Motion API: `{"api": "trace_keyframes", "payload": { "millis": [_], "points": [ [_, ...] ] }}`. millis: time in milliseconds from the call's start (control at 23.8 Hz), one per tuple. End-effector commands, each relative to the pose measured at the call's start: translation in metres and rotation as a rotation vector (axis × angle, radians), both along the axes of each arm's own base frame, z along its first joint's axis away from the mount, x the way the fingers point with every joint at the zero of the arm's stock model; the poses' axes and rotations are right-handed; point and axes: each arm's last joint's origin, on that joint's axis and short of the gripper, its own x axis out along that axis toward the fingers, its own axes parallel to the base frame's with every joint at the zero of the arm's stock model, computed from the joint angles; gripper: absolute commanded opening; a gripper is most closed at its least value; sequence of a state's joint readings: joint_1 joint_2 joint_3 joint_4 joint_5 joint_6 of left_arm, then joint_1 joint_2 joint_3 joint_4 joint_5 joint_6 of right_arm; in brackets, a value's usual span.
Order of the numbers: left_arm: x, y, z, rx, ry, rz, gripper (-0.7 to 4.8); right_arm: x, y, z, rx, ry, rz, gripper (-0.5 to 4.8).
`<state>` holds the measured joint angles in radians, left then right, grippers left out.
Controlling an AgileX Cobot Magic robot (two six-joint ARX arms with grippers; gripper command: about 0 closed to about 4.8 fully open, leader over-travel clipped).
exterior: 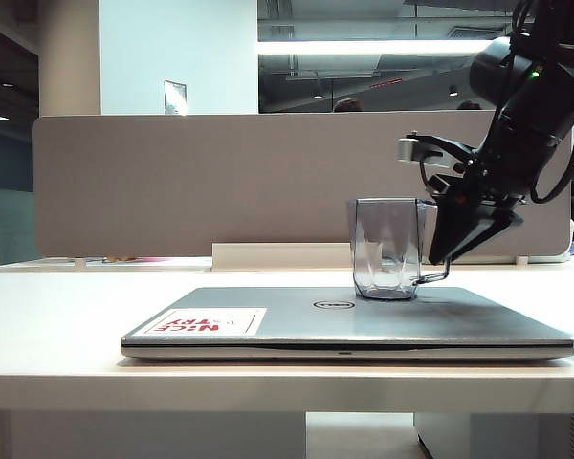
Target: Pick up the water cup and place it on the side of the laptop away from you.
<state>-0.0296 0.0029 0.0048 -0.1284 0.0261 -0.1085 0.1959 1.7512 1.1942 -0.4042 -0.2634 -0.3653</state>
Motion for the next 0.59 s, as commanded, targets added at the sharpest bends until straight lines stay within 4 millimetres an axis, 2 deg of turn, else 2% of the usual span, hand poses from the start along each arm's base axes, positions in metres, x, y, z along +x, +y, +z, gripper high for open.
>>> {"api": "trace_keyframes", "payload": {
  "millis": [42,210,294,588],
  "points": [
    [0.0,-0.0001,0.0017,-0.001,-0.01,-0.005,-0.05,0.0033,0.0003,0.0054,0.007,-0.044,-0.025,1.25],
    [0.0,-0.0001,0.0019,-0.001,-0.012,-0.005,-0.05,0.006,0.0007,0.0071,0.013,-0.075,-0.036,1.23],
    [0.0,-0.0001,0.0019,-0.001,-0.012,-0.005,-0.05,0.0067,0.0008,0.0075,0.016,-0.085,-0.036,1.03],
    [0.0,-0.0001,0.0019,-0.001,-0.012,-0.005,-0.05,0.0094,0.0013,0.0085,0.021,-0.122,-0.038,1.02]
  ]
}}
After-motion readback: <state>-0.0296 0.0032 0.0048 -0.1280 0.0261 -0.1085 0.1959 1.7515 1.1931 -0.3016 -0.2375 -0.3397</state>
